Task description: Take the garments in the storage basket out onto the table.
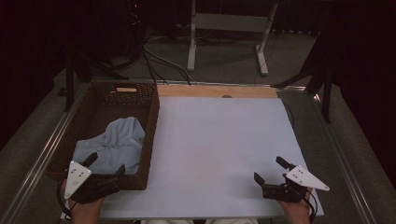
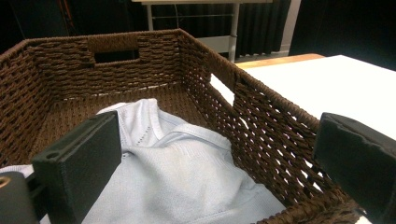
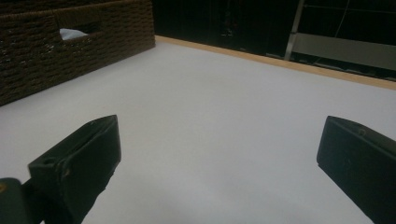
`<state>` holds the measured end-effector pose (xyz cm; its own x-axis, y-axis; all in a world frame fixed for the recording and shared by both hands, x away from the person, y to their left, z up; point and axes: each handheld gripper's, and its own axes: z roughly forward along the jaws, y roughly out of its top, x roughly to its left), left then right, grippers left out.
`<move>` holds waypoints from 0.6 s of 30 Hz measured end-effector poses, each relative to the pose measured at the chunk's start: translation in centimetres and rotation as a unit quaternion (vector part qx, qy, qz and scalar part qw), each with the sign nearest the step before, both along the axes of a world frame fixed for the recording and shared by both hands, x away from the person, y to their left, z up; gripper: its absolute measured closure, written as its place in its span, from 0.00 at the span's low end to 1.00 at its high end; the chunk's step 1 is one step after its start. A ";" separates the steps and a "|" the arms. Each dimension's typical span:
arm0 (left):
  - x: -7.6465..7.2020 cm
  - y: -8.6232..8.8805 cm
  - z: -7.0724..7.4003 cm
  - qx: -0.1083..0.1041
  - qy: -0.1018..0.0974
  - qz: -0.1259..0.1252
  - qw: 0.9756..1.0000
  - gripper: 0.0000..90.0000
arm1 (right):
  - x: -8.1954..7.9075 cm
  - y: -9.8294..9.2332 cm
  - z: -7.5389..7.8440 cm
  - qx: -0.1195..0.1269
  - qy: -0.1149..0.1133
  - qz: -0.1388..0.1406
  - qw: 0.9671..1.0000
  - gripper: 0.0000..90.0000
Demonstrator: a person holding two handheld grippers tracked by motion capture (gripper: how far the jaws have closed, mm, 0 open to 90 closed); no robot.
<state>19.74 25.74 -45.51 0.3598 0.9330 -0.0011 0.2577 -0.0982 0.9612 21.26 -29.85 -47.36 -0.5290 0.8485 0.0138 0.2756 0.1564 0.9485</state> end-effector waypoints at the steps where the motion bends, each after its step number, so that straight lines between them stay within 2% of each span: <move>1: 0.0 0.0 0.0 0.000 0.000 0.000 1.000 0.03 | 0.0 0.0 0.0 0.000 -0.001 0.000 1.000 0.00; 18: -0.1 0.1 0.0 -0.007 0.002 0.002 1.000 0.03 | 0.0 -0.1 0.0 -0.003 -0.007 -0.009 1.000 0.00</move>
